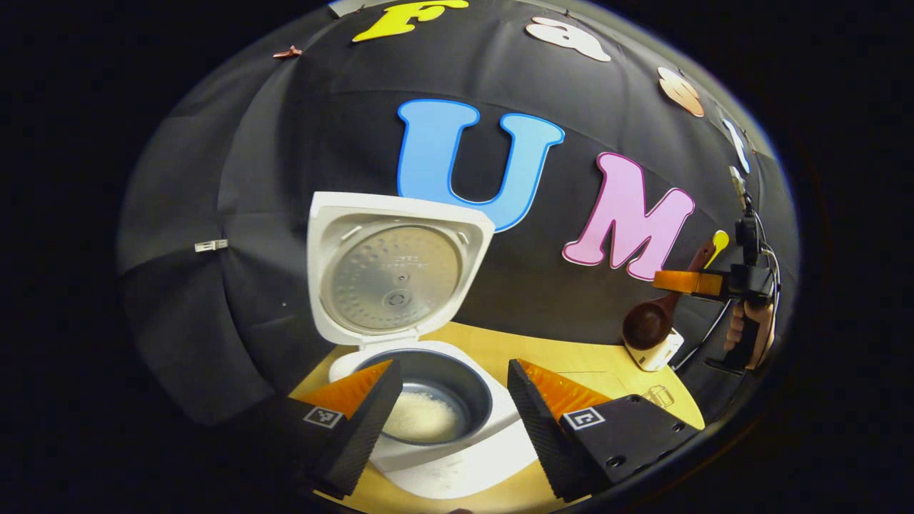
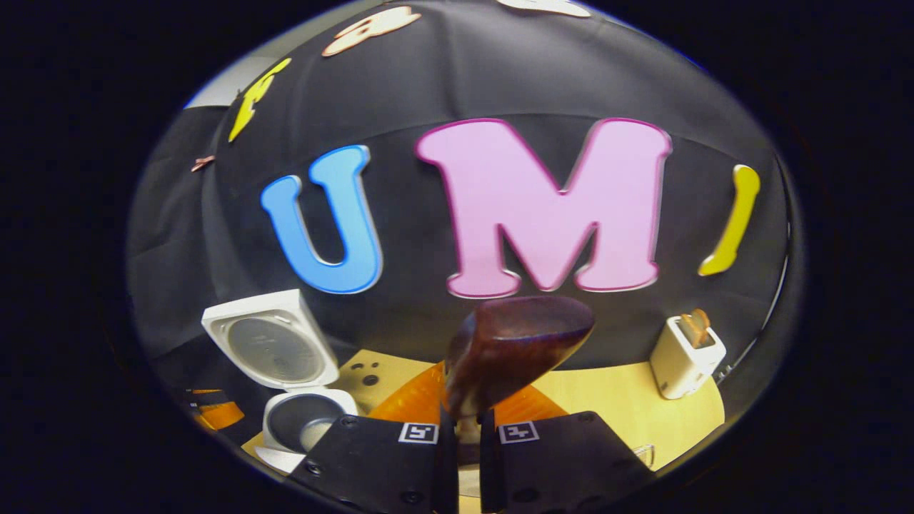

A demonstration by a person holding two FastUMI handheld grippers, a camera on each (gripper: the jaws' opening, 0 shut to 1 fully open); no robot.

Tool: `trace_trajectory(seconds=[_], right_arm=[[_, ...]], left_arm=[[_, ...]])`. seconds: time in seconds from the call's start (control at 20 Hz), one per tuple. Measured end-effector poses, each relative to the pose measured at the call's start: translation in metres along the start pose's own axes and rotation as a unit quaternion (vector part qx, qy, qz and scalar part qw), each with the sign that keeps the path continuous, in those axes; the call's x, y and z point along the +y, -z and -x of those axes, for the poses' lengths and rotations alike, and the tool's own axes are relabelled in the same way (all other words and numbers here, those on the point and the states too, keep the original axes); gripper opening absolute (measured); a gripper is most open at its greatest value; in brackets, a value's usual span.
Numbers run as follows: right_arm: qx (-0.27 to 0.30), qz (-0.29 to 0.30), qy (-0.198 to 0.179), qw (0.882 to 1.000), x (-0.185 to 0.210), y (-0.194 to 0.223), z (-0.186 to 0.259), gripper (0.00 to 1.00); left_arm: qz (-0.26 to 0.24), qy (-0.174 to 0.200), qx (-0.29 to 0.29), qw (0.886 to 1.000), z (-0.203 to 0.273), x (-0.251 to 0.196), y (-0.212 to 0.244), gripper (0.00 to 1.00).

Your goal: Close the left gripper, press the button to open the rice cooker; take a wooden spoon from the chopstick holder with the right hand, scoop a spoonful of rice and pour it into the rice cooker, then put the wooden spoon back into the chopstick holder.

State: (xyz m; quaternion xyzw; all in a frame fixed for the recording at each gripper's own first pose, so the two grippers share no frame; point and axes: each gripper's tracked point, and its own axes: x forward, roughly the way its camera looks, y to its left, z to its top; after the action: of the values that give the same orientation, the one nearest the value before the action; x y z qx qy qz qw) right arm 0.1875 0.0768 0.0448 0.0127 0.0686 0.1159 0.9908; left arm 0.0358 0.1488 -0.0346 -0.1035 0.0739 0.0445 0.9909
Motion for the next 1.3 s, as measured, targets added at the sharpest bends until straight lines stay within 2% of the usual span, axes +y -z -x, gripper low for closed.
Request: trace_trajectory(seconds=[0.05, 0.3, 0.45, 0.5, 0.6, 0.8, 1.05, 1.3], right_arm=[[0.000, -0.006, 0.017, 1.000, -0.023, 0.000, 0.004, 0.16], [0.000, -0.045, 0.089, 0.995, -0.124, 0.012, 0.029, 0.16], [0.013, -0.060, 0.118, 0.991, -0.173, 0.033, 0.037, 0.16], [0.019, -0.065, 0.124, 0.990, -0.187, 0.040, 0.040, 0.16], [0.036, -0.075, 0.134, 0.988, -0.208, 0.061, 0.045, 0.16], [0.063, -0.074, 0.146, 0.984, -0.233, 0.104, 0.048, 0.16], [0.100, -0.101, 0.143, 0.979, -0.248, 0.158, 0.044, 0.16], [0.127, -0.127, 0.149, 0.972, -0.270, 0.199, 0.040, 0.16]], left_arm=[[-0.002, -0.001, 0.001, 1.000, -0.002, -0.006, -0.002, 0.96], [0.016, 0.000, 0.008, 1.000, -0.012, -0.030, -0.002, 0.96], [0.030, -0.011, 0.014, 0.999, -0.012, -0.038, -0.002, 0.92], [0.029, -0.017, 0.015, 0.999, -0.012, -0.040, -0.002, 0.96], [0.021, -0.027, 0.017, 0.999, -0.012, -0.044, -0.003, 0.96], [0.014, -0.033, 0.027, 0.999, -0.009, -0.060, 0.002, 0.96], [0.044, -0.044, 0.033, 0.998, -0.003, -0.067, 0.004, 0.96], [0.020, -0.066, 0.034, 0.997, 0.007, -0.067, 0.003, 0.96]])
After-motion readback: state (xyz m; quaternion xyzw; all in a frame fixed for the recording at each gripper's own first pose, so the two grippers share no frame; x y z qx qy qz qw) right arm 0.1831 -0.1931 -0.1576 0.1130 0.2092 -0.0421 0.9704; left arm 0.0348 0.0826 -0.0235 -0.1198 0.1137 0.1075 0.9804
